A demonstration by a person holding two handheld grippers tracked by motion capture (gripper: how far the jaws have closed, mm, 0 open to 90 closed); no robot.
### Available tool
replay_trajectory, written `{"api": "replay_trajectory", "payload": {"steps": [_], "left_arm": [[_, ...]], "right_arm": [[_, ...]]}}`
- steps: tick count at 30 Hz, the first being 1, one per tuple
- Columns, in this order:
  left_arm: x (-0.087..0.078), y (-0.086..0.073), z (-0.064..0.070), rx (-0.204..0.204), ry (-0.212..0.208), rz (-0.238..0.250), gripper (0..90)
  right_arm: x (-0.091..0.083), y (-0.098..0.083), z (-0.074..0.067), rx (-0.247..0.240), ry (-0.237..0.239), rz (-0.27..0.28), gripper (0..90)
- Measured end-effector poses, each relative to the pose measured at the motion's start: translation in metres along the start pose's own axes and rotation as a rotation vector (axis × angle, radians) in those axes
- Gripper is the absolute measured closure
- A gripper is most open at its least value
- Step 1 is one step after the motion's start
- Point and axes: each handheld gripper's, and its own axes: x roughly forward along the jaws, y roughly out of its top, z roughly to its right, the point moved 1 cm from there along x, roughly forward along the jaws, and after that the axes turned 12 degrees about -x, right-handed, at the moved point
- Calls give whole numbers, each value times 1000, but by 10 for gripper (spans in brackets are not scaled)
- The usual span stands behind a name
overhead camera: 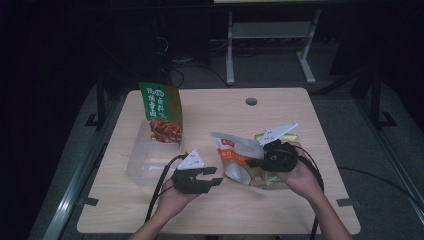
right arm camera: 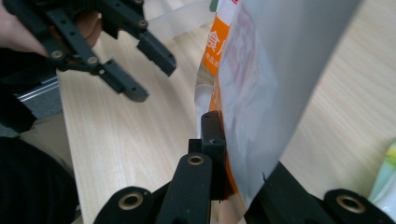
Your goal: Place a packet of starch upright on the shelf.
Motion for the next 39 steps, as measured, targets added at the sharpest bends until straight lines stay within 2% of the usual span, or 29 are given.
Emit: {"api": "replay_trajectory", "payload": {"steps": [8,10,14,15,19,25,28,35,37,39], "left_arm": [[-9,-10,8,23,-10,-19,515],[-11,-12,10,15,-16,-13,503],[-17,-16,11,43,-10,-22,480],[-18,-17,12,34,-10,-30,475],[-21,-22,13,45,-9,-43,448],[-21,-26,14,34,-15,-36,409],[-22,-27,14,46,-13,-36,397],[-25,-30,14,38,-20,-37,383],[-24,-30,14,46,-20,-25,369],[-23,-30,14,48,-25,-22,367]], "right_arm": [[-3,12,5,1,-20,6,900],[-2,16,6,-4,-26,5,900],[-2,23,8,-5,-21,12,900],[-2,24,9,-3,-23,12,900],[-1,31,11,-5,-21,18,900],[2,40,14,-17,-18,21,900],[4,47,15,-21,-16,16,900],[6,63,16,-39,-11,18,900],[6,67,18,-56,-6,30,900],[6,72,17,-51,-8,24,900]]}}
